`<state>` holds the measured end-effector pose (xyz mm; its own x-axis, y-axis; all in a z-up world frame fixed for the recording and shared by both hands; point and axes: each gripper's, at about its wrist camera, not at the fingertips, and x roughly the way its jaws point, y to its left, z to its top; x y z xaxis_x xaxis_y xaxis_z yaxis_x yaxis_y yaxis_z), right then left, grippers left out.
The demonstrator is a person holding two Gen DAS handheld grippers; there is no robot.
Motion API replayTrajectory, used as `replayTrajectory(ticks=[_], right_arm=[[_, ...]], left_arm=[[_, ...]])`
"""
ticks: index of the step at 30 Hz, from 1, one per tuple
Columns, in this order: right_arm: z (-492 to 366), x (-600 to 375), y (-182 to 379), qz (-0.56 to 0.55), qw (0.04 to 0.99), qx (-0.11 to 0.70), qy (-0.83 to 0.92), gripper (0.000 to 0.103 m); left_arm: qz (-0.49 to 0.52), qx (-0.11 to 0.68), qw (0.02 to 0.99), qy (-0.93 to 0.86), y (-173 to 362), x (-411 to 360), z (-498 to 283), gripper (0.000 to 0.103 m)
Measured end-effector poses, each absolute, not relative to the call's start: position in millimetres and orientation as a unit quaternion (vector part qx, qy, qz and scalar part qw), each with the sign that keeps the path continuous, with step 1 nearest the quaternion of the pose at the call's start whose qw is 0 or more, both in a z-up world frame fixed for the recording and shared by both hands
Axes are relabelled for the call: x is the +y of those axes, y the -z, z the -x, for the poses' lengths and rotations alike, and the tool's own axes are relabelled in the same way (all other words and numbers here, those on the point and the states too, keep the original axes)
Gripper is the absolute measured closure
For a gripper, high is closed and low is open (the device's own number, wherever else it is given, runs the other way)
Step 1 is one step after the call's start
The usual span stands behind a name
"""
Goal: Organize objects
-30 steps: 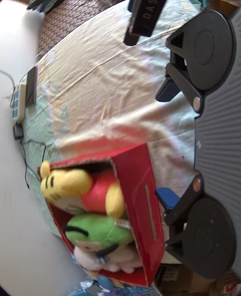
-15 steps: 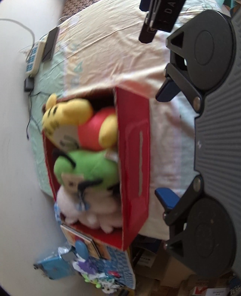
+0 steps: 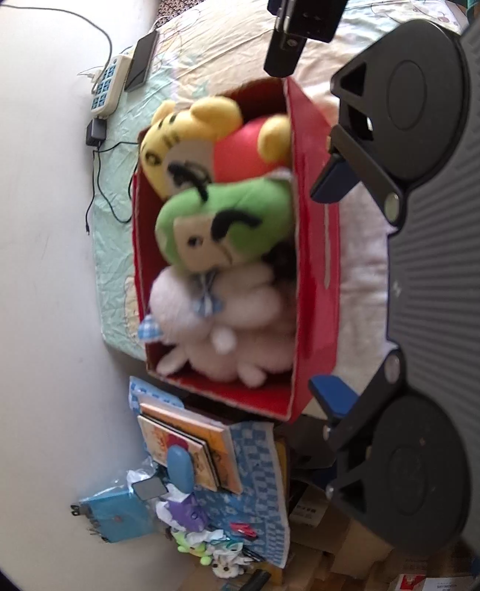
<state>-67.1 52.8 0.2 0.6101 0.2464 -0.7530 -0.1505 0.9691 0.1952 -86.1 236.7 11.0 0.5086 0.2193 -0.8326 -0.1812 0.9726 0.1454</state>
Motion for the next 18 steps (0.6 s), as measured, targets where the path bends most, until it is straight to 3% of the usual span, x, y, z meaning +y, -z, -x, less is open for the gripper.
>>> replayTrajectory(ticks=[18], right_arm=[[58, 119, -4, -0.039, 0.902, 0.427, -0.039, 0.025]], left_arm=[[-0.004, 0.482, 0.875, -0.055, -4, 302, 66, 0.000]])
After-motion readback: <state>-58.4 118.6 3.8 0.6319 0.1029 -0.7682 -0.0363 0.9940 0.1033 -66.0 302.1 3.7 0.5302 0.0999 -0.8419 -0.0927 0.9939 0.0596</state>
